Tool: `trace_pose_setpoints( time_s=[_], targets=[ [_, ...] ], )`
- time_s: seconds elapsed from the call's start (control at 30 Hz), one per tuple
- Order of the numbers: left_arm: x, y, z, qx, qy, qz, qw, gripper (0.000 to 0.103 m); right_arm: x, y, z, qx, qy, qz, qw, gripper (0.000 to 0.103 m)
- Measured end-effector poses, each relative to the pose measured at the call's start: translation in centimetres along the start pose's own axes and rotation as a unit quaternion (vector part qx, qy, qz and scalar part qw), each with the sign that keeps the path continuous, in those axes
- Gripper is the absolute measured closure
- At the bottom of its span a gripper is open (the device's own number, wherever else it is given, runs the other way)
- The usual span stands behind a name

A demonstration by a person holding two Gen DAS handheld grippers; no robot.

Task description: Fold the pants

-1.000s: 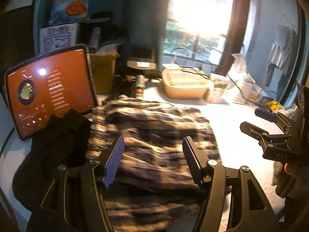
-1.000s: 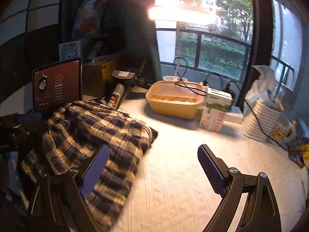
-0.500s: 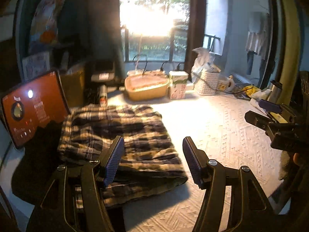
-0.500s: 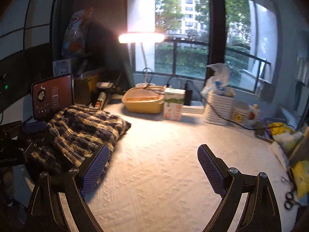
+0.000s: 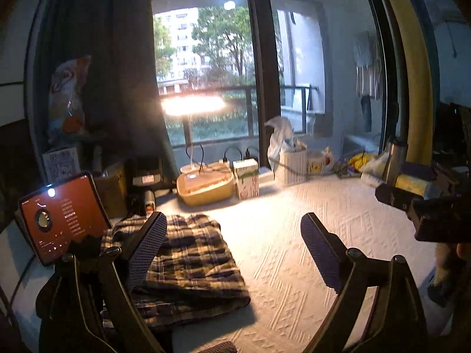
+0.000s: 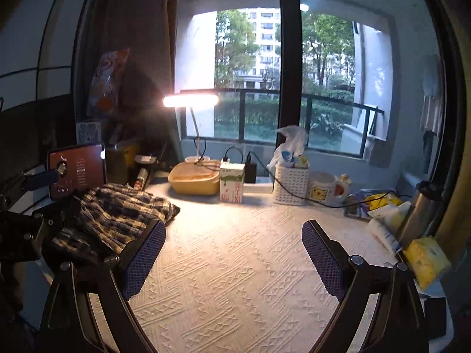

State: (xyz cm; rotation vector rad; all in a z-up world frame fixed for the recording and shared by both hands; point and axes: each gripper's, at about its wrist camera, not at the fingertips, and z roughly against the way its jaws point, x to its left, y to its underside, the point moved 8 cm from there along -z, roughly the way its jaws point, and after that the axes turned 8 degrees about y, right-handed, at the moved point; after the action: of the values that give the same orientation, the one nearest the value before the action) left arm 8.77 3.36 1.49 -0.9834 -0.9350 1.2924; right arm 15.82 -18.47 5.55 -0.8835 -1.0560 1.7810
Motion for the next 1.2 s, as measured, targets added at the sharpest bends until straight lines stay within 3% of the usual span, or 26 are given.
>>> trace_pose_setpoints(
  time_s=[0.47, 0.6, 0.83, 1.2],
  targets=[
    [0.0, -2.1, 3.5, -0.084, -0.033, 0.018, 0.9958, 0.001, -2.4, -2.3, 5.7, -0.064, 0.024, -0.023, 0.997, 0.002],
    [1.0, -2.1, 3.5, -0.084, -0.062, 0.030, 0.9940, 0.001, -2.1, -3.0, 6.8, -0.079, 0.034, -0.010, 0.996, 0.001],
    [2.9, -1.3, 3.9, -0.091, -0.077, 0.057, 0.9912, 0.001, -1.9, -3.3, 6.6, -0.075, 0.038, -0.008, 0.996, 0.000],
    [3.8, -0.4, 3.8, -0.084, -0.062, 0.066, 0.9923, 0.001, -0.3, -3.4, 5.5, -0.060, 0.033, 0.007, 0.998, 0.000]
  ],
)
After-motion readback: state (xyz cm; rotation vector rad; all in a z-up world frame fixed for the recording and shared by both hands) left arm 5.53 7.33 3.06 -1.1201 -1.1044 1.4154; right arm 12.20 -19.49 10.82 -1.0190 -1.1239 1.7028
